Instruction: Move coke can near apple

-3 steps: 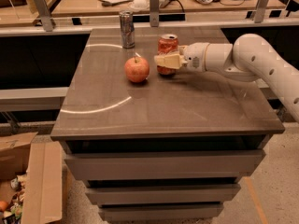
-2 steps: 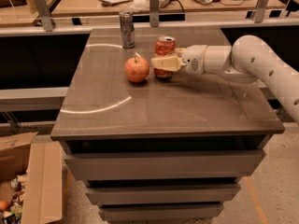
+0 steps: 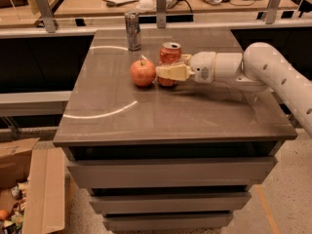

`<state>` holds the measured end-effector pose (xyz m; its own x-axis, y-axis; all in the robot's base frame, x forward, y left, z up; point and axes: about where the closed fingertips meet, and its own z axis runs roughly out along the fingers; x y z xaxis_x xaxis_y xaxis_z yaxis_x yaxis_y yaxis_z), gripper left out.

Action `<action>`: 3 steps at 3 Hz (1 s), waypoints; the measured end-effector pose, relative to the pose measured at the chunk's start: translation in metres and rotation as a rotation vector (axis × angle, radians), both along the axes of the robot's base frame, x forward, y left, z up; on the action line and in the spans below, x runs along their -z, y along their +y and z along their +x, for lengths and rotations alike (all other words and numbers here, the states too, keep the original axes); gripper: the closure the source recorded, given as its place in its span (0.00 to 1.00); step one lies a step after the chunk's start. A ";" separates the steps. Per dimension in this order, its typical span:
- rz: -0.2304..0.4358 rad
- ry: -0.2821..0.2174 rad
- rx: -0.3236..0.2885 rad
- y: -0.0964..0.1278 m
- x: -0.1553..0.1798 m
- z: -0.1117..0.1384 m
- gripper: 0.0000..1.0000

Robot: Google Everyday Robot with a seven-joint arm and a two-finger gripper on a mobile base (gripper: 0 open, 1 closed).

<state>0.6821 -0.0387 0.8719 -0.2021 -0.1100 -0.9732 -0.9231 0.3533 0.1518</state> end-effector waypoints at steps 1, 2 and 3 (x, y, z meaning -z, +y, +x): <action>0.017 -0.034 -0.051 -0.002 0.000 -0.009 0.09; 0.038 -0.081 -0.130 -0.003 -0.001 -0.018 0.00; 0.041 -0.101 -0.165 -0.002 -0.002 -0.023 0.00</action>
Offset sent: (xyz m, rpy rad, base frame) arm -0.0255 -0.0125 0.0028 0.0578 -0.1238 0.1915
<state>0.6593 -0.0408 0.8743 -0.0854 -0.0934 -0.9920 -0.9794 0.1910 0.0663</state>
